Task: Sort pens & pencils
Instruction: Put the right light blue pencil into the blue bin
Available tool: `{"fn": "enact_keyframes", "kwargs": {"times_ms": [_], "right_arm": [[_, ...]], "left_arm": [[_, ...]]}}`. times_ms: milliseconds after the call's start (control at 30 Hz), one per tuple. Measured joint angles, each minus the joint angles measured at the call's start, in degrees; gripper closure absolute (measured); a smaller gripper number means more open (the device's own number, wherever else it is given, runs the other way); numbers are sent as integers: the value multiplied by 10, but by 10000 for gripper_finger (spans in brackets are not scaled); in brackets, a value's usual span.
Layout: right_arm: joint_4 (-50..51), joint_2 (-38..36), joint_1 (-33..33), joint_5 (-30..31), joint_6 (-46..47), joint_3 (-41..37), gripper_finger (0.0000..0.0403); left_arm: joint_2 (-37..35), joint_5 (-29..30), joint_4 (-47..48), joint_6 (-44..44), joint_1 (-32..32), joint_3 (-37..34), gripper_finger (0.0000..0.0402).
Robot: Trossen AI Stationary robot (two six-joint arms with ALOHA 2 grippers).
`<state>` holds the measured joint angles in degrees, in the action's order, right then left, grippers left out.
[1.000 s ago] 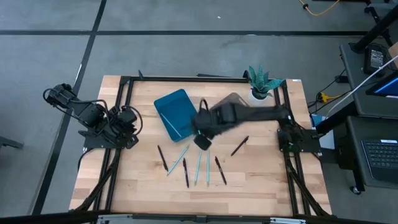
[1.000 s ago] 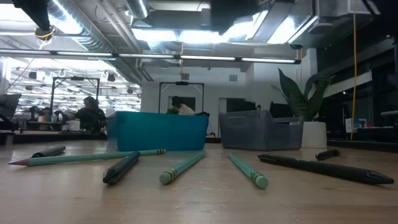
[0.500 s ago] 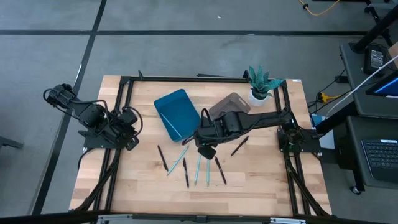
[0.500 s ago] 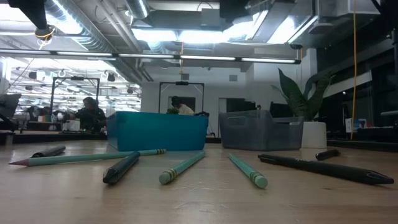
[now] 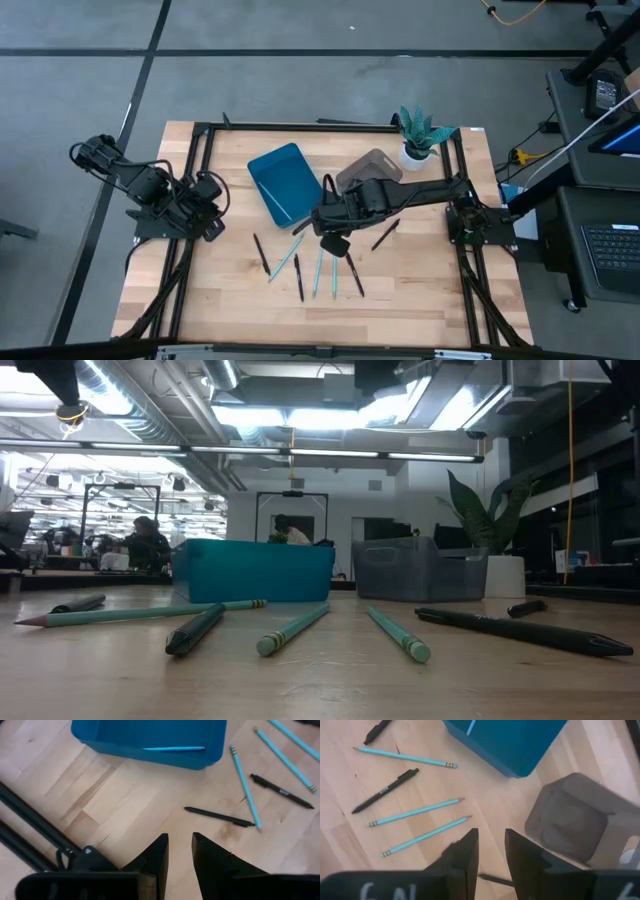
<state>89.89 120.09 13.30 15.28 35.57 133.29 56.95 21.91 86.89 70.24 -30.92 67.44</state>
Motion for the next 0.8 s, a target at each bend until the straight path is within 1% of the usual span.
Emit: {"fn": "enact_keyframes", "kwargs": {"times_ms": [100, 200, 433, 533, 667, 800], "right_arm": [[-3, 0, 1, -15, 35, -15, 306], [-4, 0, 6, -33, 71, -50, 306], [-44, 0, 24, -93, 148, -178, 306], [-81, 1, 27, -122, 185, -222, 306], [-155, 1, 28, -154, 235, -254, 306], [-230, 1, 28, -155, 296, -266, 306]], "left_arm": [[0, 0, -7, 1, 0, 0, 321], [2, 0, -8, 9, 0, 0, 321], [24, 0, -2, 14, 0, 0, 321], [37, 0, 4, 12, 0, 0, 321], [52, 1, 12, 12, 0, 0, 321], [61, 1, 12, 12, 0, 0, 321]]}}
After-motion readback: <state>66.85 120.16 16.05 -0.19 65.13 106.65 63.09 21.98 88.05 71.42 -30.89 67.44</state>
